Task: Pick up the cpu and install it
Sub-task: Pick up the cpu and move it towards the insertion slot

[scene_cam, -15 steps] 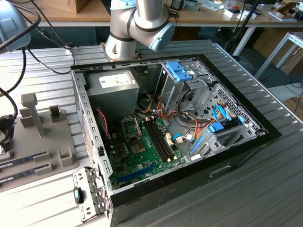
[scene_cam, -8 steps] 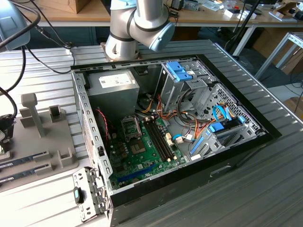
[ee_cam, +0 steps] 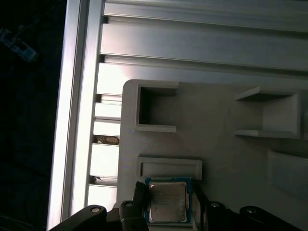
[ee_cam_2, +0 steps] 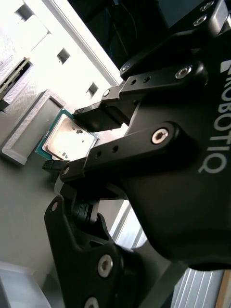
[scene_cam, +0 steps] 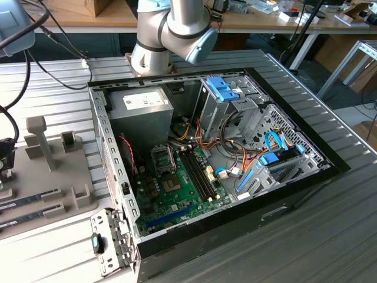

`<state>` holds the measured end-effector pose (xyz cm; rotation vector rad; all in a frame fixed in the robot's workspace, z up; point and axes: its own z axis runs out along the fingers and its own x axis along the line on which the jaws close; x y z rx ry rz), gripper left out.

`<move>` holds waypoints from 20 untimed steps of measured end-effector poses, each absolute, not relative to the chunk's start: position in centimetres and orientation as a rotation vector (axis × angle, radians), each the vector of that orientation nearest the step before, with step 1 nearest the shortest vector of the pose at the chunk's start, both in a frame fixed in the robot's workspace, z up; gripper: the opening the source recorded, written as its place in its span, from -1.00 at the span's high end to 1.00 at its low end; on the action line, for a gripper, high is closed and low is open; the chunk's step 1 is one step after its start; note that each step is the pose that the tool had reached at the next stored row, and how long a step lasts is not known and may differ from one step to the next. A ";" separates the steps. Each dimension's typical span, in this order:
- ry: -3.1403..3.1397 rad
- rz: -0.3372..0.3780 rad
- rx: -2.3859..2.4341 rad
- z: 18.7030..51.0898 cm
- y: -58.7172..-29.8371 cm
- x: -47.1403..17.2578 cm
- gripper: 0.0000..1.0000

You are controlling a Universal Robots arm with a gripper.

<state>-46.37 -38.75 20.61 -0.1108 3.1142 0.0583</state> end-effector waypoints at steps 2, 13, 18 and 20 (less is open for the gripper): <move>3.114 0.059 -0.111 20.8 -38.7 -46.4 0.05; 3.114 0.060 -0.111 21.2 -38.7 -46.4 0.05; 3.114 0.063 -0.111 21.3 -38.7 -46.4 0.05; 3.114 0.064 -0.111 21.3 -38.7 -46.4 0.05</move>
